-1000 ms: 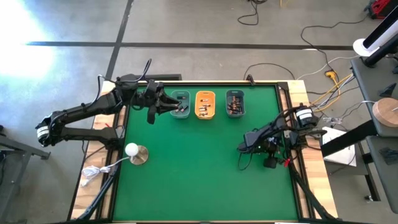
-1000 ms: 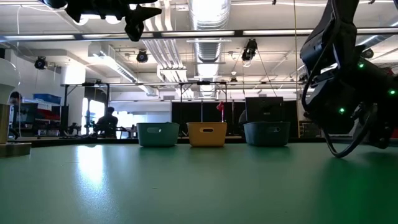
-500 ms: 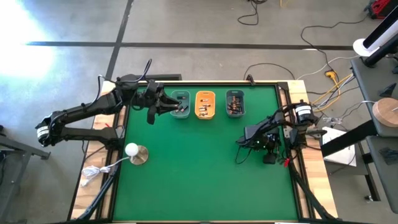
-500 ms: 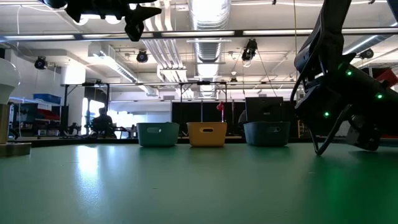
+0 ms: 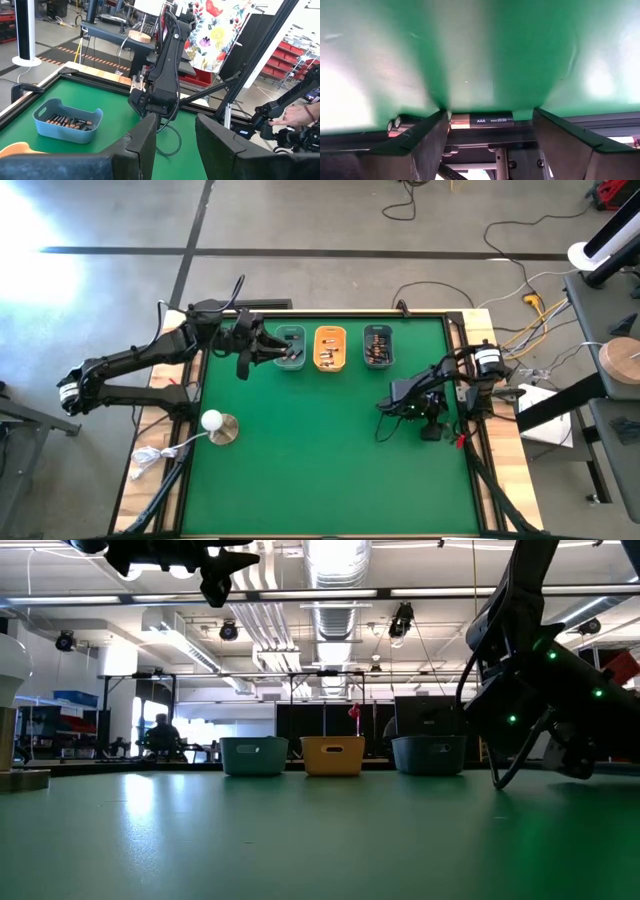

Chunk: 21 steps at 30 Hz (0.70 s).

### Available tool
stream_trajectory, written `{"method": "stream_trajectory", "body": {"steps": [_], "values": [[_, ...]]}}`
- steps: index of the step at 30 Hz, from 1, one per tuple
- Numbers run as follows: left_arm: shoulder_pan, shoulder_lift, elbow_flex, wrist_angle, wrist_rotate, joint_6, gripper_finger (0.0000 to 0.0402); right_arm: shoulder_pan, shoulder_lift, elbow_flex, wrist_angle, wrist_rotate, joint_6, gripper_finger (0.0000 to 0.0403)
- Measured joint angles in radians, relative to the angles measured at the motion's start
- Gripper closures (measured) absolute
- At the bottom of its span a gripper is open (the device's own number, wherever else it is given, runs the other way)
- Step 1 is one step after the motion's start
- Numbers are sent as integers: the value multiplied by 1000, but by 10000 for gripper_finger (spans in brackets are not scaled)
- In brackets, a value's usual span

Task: Sort batteries
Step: Put the small brown battery into the gray bin

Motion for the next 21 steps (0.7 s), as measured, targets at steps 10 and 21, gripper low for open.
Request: {"method": "stream_trajectory", "body": {"steps": [10, 21], "values": [[0, 0, 0, 0, -1, 1, 284, 0, 1, -3, 0, -4, -21, 133], [0, 0, 0, 0, -2, -1, 284, -1, 32, -16, 1, -39, -54, 115]]}}
